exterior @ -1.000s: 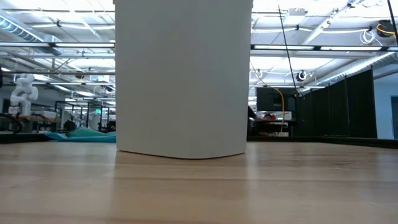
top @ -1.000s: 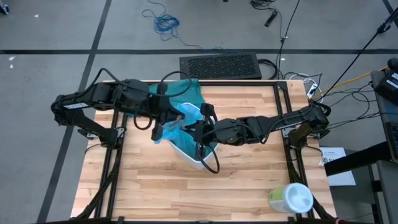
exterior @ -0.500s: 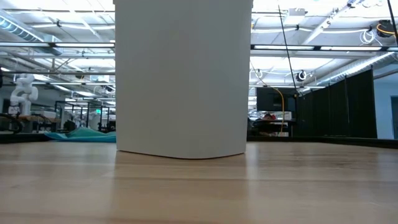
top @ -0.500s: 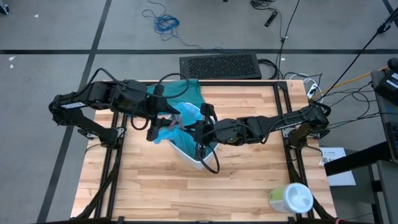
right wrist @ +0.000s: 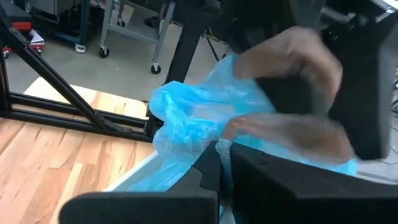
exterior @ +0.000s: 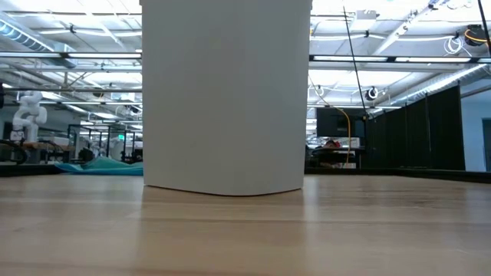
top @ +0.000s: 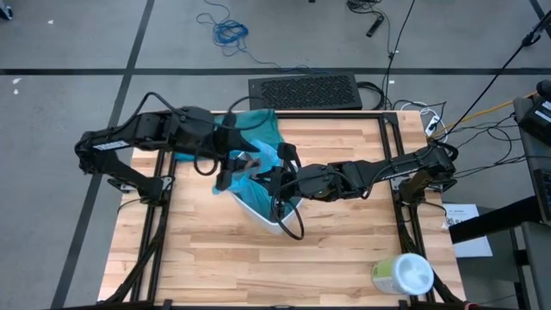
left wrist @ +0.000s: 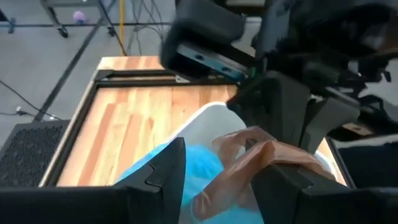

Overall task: Place trash/remove bag and relplace
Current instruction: Remove the blue trash bag from the bin

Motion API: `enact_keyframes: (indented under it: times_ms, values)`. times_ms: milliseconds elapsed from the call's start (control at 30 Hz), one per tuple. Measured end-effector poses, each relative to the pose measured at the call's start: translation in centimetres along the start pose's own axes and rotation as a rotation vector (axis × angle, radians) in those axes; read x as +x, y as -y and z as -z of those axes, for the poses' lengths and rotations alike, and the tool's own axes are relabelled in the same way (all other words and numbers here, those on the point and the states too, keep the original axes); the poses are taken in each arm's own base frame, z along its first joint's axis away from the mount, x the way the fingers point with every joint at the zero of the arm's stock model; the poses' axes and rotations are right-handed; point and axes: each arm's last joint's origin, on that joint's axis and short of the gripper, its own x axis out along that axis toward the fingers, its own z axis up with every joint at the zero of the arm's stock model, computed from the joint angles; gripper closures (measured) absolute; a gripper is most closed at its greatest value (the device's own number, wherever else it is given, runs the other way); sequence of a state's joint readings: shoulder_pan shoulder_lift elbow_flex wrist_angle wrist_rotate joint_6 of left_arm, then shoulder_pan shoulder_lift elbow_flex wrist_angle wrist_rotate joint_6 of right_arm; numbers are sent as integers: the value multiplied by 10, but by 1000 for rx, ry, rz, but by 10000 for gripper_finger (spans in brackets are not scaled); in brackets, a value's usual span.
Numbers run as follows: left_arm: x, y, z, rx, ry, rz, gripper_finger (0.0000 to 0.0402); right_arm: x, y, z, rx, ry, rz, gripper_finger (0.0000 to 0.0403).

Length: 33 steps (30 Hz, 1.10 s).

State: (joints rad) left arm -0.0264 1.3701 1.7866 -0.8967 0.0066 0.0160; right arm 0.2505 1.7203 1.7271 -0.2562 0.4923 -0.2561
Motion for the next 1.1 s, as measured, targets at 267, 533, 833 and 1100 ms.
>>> enact_keyframes:
  times_ms: [267,533,833,1100]
  values:
    - [11,0,3,54,-46,-12,354,0,0,0,-1,-2,0,403]
    - [-12,-2,-3,95,49,-72,399,0,0,0,-19,-2,5,403]
    - [-42,-3,-16,123,182,-113,401,-1,3,-7,8,60,24,394]
    - [-53,-4,-24,147,221,-152,401,-4,9,-16,11,124,104,302]
